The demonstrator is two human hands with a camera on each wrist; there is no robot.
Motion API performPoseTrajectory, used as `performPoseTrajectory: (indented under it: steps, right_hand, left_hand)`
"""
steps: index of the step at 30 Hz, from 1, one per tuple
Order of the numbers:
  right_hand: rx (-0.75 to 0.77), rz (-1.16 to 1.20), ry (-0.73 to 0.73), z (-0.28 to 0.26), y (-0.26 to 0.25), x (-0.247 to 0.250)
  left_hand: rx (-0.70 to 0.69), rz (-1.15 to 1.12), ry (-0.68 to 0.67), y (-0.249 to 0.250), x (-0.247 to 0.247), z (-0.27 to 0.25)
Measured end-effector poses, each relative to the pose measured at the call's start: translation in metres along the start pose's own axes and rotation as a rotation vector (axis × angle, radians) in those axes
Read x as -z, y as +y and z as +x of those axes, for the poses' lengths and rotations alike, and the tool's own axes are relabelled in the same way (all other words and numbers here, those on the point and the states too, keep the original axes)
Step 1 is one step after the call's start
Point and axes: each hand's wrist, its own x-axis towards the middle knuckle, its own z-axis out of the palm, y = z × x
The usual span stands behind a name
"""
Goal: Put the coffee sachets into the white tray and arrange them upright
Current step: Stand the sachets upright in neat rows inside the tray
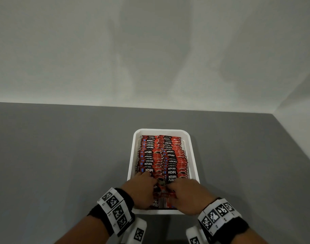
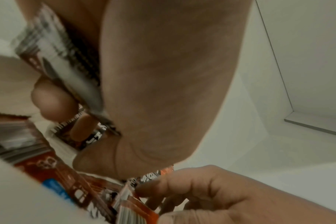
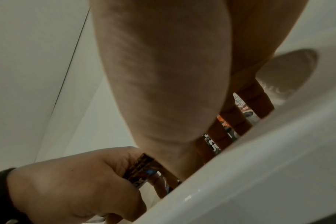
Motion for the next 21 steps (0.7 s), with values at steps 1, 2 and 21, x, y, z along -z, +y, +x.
performPoseTrajectory:
  steps: [1, 2, 21]
  right_hand:
    - [0.005, -0.02, -0.009, -0.001, -0.001, 0.001]
    - [0.009, -0.032, -0.013, -0.002, -0.003, 0.003]
    - [-0.078, 0.59, 0.179, 0.002, -0.002, 0.04]
  left_hand:
    - [-0.012, -0.013, -0.016, 0.0, 0.001, 0.0]
    - [-0.019, -0.027, -0.037, 0.0, 0.002, 0.0]
    - [0.031, -1.272, 0.261, 0.005, 0.042, -0.009]
